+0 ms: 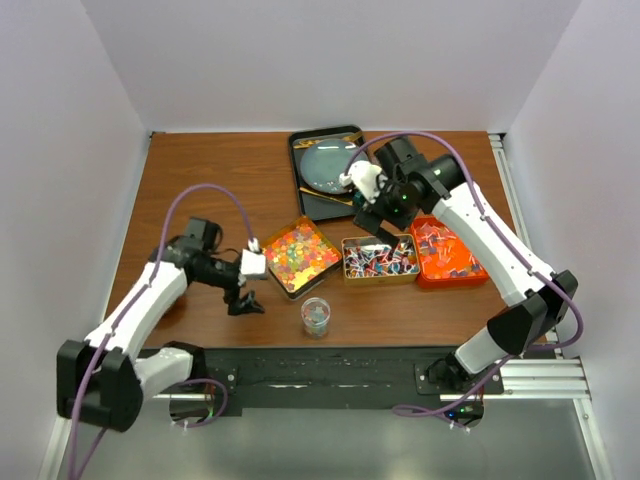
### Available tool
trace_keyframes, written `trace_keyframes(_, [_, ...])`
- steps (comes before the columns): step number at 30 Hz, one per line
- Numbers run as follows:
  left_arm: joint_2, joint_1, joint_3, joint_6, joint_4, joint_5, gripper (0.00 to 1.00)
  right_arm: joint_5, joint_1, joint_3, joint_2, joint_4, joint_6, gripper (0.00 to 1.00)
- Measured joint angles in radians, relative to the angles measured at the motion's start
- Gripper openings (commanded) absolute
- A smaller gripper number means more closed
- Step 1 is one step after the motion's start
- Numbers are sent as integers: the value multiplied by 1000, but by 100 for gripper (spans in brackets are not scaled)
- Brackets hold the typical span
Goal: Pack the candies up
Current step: Close the bottle lid on the packing bottle, then move the packing bottle to the center of the board.
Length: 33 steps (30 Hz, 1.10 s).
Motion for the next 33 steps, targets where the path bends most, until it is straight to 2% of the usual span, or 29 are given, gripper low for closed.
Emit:
trace_keyframes(4, [-94,-193,-108,-108,177,-13,82,42,-66,14,22,11,25,99])
trace_keyframes(13, [-93,-424,-287,-544,746,-154,76,103,-124,14,-11,72,89,99])
trace_keyframes(14, [-78,-441,-298,-575,808,-168,71,103,-135,14,-19,75,96,99])
trace_keyframes(17, [-2,-474,-311,-648,949,-186,68,101,-153,14,-40,76,111,99])
trace_keyframes(25, [154,-544,-345,-769,1245,-196,65,93,-159,0,-44,76,114,99])
trace_keyframes(33, [400,-615,-314,-916,1561,-233,65,64,-182,-12,-44,76,114,99])
